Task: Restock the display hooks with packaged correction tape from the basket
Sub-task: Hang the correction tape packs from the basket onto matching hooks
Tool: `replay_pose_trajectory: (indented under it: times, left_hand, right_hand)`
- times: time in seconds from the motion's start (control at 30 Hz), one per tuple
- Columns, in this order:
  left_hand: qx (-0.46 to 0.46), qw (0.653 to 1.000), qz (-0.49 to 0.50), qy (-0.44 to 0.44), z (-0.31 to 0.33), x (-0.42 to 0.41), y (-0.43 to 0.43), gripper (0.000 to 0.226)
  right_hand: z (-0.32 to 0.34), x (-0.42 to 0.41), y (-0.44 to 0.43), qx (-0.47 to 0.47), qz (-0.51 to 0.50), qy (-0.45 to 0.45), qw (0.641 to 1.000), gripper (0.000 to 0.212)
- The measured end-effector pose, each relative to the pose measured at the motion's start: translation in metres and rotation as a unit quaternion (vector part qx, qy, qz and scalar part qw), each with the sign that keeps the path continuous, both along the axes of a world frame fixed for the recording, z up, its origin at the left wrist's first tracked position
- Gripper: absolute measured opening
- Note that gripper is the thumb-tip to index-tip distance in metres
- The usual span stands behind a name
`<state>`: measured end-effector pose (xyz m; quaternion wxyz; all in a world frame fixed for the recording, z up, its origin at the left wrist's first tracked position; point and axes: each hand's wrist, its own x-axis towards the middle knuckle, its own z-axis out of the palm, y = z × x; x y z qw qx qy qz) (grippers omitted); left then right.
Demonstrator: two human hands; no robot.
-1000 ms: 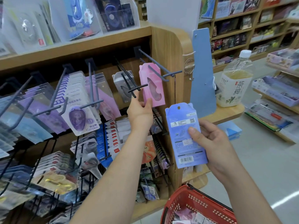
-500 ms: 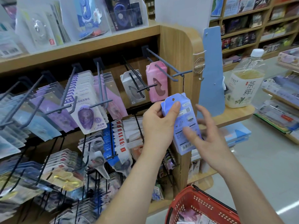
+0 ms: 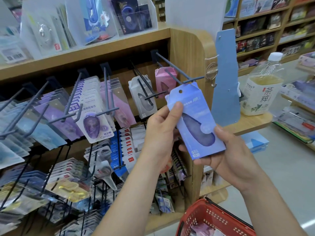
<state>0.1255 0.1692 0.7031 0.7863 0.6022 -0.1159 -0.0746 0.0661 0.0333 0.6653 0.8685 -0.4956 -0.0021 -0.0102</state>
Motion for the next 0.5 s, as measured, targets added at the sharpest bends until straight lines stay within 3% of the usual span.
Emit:
replay_pose_trajectory:
  times: [0.13, 0.37, 0.5]
  left_hand:
    - [-0.003, 0.997, 0.04, -0.059, 0.004, 0.006, -0.01, 0.011]
    - [0.036, 0.994, 0.074, -0.074, -0.008, 0.009, -0.013, 0.008]
    - [0.058, 0.99, 0.103, -0.082, -0.005, 0.017, -0.022, 0.01]
  right_hand:
    - [-0.002, 0.004, 0.004, 0.034, -0.051, -0.006, 0.998, 0.03]
    - [-0.016, 0.005, 0.004, 0.039, -0.041, 0.015, 0.998, 0.028]
    - [-0.016, 0.015, 0.006, 0.052, -0.068, 0.036, 0.996, 0.038]
